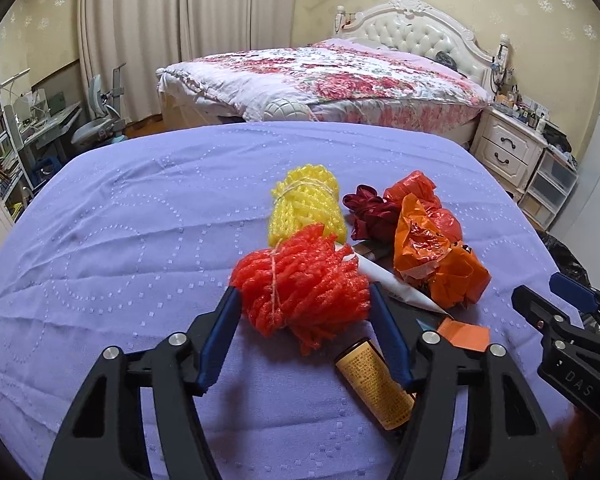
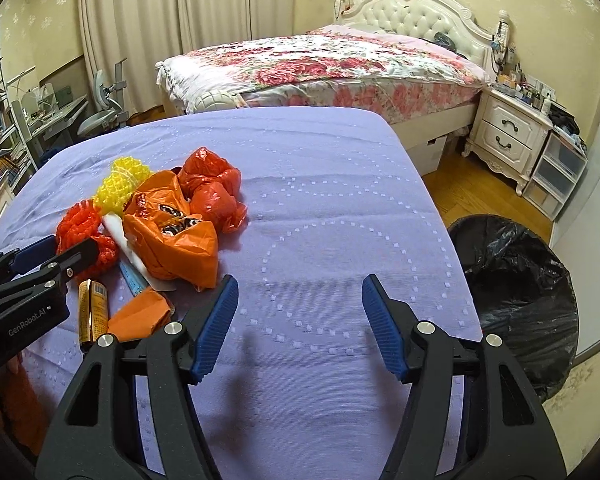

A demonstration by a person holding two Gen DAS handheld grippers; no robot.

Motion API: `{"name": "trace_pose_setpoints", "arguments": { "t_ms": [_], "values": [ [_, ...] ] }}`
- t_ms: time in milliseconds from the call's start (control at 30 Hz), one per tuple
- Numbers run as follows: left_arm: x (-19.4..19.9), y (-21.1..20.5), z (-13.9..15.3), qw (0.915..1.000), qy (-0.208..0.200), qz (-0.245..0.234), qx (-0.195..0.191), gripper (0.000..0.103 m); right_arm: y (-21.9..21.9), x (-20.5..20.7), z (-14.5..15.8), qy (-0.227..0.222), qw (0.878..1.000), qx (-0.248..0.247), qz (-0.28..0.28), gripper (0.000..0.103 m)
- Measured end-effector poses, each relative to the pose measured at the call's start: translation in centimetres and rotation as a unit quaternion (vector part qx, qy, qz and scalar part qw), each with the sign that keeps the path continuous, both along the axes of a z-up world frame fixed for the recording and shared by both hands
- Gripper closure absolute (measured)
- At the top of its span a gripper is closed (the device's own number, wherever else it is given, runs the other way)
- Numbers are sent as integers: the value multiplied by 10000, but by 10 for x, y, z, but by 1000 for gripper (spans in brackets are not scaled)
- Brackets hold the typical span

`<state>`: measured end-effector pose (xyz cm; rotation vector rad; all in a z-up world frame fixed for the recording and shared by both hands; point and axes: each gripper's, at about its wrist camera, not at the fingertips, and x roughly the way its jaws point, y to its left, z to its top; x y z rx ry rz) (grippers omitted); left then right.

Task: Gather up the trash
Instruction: 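Close the left tool on the red mesh bundle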

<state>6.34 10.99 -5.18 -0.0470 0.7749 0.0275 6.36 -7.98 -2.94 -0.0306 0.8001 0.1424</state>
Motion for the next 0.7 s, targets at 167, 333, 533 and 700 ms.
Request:
{"name": "trace_pose_setpoints", "arguments": {
  "t_ms": [167, 333, 533, 700],
  "values": [
    [-5, 4, 5, 9999, -97, -22, -46, 56, 10, -5, 4, -53, 9999, 3, 126, 40],
    [-11, 17, 8, 9994, -146, -100, -312, 83, 22, -7, 10, -124, 9995, -32, 287, 40],
    [-19, 34, 10, 9993, -177, 62, -339, 83, 40, -8, 14, -176, 9986, -70, 497, 40],
    [-24, 50, 10, 9989, -184, 208, -372, 84, 51, -9, 13, -168, 9979, -100, 623, 40]
  ]
}}
